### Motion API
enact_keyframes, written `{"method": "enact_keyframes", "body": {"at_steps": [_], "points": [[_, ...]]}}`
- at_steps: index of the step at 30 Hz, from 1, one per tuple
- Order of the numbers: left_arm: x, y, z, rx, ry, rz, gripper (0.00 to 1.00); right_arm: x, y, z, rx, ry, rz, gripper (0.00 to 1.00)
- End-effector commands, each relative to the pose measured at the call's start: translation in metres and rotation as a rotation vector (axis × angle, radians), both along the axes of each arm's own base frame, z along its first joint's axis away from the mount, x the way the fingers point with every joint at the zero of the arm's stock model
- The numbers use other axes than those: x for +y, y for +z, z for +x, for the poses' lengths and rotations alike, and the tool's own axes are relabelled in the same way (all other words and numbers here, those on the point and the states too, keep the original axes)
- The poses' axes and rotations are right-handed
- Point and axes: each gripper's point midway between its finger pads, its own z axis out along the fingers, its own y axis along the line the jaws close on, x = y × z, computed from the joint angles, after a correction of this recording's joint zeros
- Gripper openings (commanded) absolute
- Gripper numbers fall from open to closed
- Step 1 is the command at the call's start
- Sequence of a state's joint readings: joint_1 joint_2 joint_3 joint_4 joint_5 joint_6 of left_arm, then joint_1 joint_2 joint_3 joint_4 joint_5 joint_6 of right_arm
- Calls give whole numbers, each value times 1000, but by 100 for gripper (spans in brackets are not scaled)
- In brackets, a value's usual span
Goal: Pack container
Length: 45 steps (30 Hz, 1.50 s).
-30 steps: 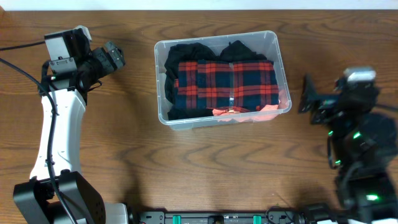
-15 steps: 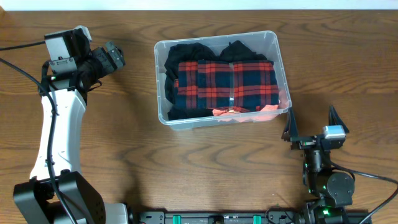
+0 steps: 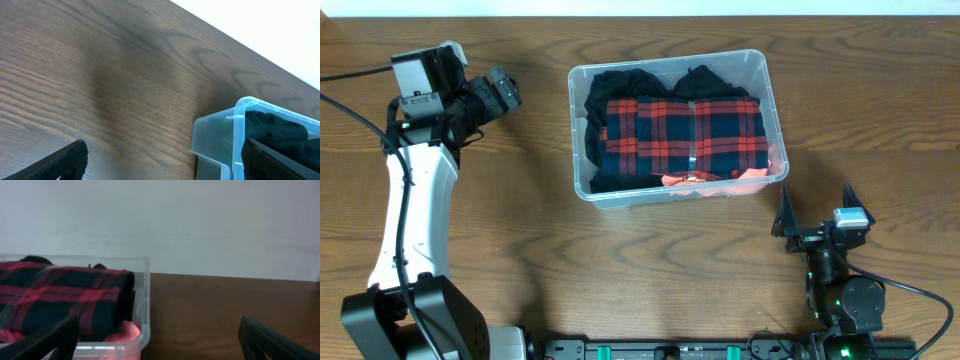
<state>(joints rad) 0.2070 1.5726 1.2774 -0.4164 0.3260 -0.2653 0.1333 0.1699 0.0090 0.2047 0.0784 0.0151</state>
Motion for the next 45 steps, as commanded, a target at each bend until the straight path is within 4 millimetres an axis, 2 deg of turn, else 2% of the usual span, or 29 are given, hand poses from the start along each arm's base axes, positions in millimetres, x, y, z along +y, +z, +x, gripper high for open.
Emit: {"method": "enact_keyframes", "body": {"at_steps": [1, 9, 16, 20, 25, 45], "points": [[1, 8, 0, -18, 0, 9, 98, -9, -2, -3, 3, -37, 6, 99], [1, 8, 0, -18, 0, 9, 98, -15, -21, -9, 70, -58, -4, 99], [1, 8, 0, -18, 1, 9, 98, -3, -25, -10, 82, 20, -125, 99], [1, 8, 0, -18, 1, 9, 98, -12, -31, -10, 107, -5, -130, 99], [1, 8, 0, -18, 1, 9, 98, -23, -31, -10, 111, -53, -126, 99], [1, 8, 0, -18, 1, 9, 98, -22, -31, -10, 111, -52, -126, 99]]}}
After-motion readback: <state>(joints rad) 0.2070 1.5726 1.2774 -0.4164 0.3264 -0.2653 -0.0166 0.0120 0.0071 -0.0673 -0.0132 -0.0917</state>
